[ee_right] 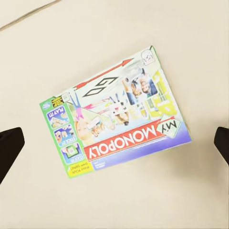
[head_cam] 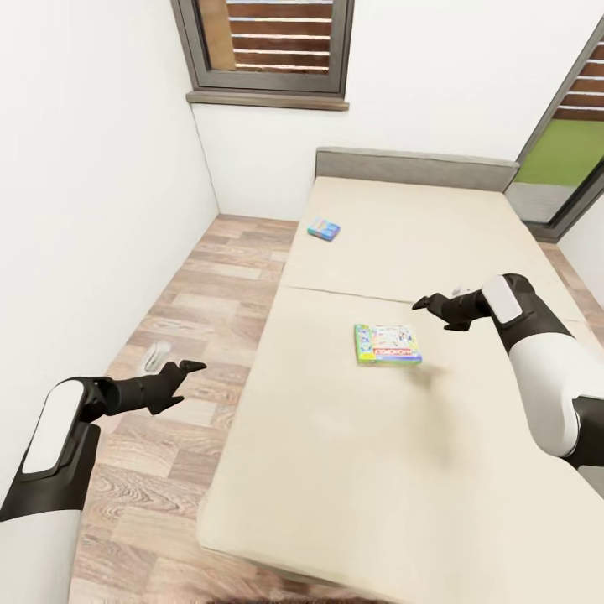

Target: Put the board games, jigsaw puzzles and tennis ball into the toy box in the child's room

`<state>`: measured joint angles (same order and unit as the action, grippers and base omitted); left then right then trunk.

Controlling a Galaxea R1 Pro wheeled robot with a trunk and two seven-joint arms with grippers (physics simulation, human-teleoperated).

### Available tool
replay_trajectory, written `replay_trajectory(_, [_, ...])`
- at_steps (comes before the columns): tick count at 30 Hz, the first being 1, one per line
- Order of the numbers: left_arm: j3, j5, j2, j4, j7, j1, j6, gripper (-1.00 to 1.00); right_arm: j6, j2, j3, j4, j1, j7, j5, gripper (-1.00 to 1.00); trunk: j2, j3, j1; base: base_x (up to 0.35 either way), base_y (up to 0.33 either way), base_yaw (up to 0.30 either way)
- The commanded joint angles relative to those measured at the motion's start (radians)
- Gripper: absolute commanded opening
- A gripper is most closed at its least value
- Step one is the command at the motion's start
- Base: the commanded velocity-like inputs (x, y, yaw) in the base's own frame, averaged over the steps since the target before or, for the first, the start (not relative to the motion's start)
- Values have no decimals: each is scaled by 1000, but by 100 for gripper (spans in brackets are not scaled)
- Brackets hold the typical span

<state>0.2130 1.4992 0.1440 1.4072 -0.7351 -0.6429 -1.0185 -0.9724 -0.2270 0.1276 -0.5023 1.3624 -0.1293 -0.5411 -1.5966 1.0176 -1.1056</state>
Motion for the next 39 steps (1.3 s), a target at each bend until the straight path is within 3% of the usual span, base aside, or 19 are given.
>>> replay_trajectory(1, [1, 9, -2, 0, -10, -1, -2, 100, -3, 0, 2, -1, 0, -10, -11, 100, 0, 2, 0, 0, 0, 96])
replay_trajectory(28, [-2, 1, -8, -2, -10, -1, 4, 100, -1, -3, 6, -32, -5, -11, -9, 100, 0, 43, 0, 0, 0, 89])
replay_trajectory(39, [-3, 0, -9, -4, -10, -1, 4, 100, 0, -41, 13, -56, -6, -12, -12, 100, 0, 48, 0, 0, 0, 15])
